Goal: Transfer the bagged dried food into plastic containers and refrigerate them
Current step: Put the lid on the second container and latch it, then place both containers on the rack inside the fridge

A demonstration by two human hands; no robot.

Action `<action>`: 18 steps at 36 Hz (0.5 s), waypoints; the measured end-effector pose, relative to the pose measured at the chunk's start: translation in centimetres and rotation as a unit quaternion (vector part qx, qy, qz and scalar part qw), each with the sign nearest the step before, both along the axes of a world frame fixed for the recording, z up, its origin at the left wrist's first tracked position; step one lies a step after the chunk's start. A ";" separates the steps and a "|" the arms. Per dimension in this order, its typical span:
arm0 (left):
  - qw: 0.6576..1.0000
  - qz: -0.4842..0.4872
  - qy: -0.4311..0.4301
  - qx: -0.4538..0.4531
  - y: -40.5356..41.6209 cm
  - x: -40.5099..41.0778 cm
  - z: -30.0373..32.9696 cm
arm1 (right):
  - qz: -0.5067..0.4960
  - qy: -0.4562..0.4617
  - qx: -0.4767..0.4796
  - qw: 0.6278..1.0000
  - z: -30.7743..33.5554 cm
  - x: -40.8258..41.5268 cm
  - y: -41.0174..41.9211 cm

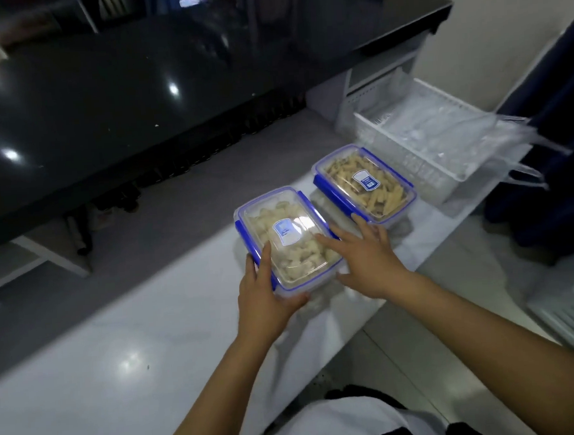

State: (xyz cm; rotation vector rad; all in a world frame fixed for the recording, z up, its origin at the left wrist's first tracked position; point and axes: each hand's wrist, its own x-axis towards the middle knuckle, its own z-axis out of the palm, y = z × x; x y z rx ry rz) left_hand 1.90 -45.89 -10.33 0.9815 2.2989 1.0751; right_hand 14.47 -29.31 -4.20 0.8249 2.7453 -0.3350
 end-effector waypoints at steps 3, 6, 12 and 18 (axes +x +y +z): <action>1.000 -0.017 -0.007 -0.011 0.0 -0.3 -0.3 | -0.013 0.002 0.006 1.000 -0.1 0.5 -0.5; 0.999 -0.028 -0.020 -0.012 0.0 -0.7 -0.4 | -0.024 0.006 0.010 1.000 -0.4 0.5 -0.8; 0.954 0.032 -0.271 0.127 -0.4 -0.8 1.3 | -0.142 0.182 -0.227 0.946 0.2 0.6 -1.5; 0.891 0.105 -0.432 0.094 -0.4 -2.7 1.6 | -0.385 0.282 -0.435 0.763 0.6 -1.7 -1.1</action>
